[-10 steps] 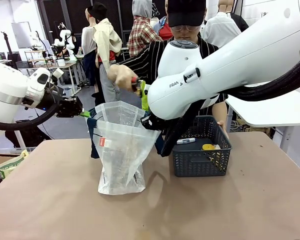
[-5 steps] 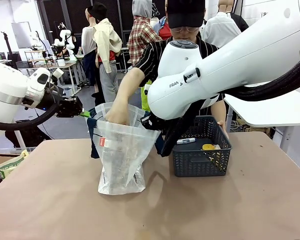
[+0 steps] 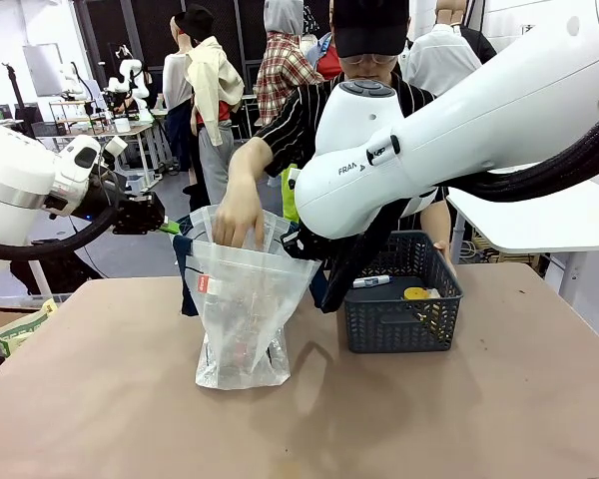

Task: Transfer purchased items from the store into the shopping bag.
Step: Move the Reusable shopping bag to the right side of the table.

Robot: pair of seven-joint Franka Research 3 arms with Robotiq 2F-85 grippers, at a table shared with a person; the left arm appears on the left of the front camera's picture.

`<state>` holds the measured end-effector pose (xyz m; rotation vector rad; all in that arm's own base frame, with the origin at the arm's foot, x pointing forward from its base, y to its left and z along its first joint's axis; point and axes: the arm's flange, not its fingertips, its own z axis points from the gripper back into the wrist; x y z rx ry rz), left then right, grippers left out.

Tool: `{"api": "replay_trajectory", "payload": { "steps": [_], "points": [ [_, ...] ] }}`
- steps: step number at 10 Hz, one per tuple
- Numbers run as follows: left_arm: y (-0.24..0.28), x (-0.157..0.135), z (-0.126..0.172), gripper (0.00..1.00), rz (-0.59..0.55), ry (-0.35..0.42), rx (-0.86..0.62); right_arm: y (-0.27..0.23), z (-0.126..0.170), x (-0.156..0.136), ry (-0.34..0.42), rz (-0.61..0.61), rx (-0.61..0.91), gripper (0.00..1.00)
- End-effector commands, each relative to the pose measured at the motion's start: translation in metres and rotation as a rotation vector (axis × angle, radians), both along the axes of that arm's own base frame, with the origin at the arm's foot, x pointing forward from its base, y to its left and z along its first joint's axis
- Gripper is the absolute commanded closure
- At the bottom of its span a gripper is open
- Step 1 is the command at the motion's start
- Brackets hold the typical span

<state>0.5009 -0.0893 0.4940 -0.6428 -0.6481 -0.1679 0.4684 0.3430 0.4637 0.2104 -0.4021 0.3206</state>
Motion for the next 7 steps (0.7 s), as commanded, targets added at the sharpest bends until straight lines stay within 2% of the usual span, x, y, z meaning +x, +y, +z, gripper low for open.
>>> {"api": "replay_trajectory", "payload": {
  "steps": [1, 7],
  "points": [
    [0.001, -0.0004, 0.0019, 1.0, 0.001, -0.004, 0.0, -0.0019, 0.0006, -0.0001, 0.006, 0.004, 0.012, 1.0],
    [0.001, -0.0004, 0.0019, 1.0, 0.001, -0.004, 0.0, -0.0019, 0.0006, -0.0001, 0.006, 0.004, 0.012, 1.0]
  ]
}}
